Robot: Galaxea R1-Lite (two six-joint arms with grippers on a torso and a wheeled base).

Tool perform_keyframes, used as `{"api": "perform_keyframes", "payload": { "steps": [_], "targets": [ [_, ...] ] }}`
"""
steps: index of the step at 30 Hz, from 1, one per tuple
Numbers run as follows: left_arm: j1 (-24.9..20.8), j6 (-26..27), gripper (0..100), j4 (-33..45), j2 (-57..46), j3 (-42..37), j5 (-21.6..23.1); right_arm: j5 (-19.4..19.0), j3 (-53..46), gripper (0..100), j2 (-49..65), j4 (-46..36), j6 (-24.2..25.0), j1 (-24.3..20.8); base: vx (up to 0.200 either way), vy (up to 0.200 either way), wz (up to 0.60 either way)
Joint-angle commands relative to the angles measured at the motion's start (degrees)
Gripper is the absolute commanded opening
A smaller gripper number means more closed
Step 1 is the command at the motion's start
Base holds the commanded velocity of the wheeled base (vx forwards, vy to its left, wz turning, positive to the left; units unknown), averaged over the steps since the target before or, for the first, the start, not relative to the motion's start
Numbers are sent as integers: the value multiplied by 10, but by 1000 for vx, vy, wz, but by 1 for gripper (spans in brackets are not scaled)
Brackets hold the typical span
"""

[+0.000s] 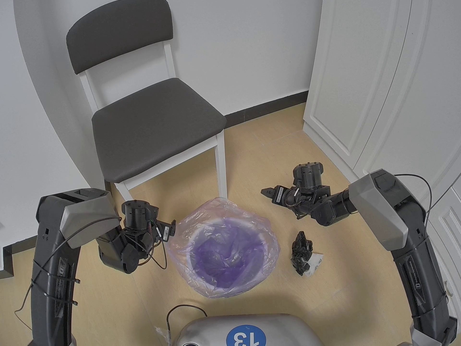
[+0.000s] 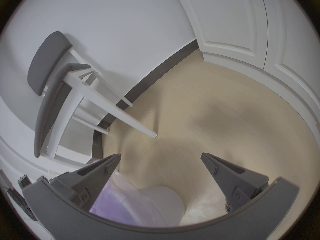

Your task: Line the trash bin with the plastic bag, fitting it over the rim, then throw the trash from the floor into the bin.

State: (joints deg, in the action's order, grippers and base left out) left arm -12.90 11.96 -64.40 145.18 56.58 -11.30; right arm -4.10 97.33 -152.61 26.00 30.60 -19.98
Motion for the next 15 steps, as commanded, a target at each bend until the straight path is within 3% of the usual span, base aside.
{"api": "perform_keyframes", "payload": {
  "steps": [1,5,9,15],
  "targets": [
    [-13,-11,100,-13,-61,-71,1,-43,-277,100,172,90,-89,-36,0,0,0],
    [-28,-25,100,-25,-66,-91,1,-50,-383,100,224,139,-115,-65,0,0,0],
    [-37,-24,100,-42,-67,-107,1,-49,-426,100,224,199,-120,-92,0,0,0],
    [-47,-23,100,-45,-83,-154,2,-48,-456,100,212,216,-155,-123,0,0,0]
  ]
}}
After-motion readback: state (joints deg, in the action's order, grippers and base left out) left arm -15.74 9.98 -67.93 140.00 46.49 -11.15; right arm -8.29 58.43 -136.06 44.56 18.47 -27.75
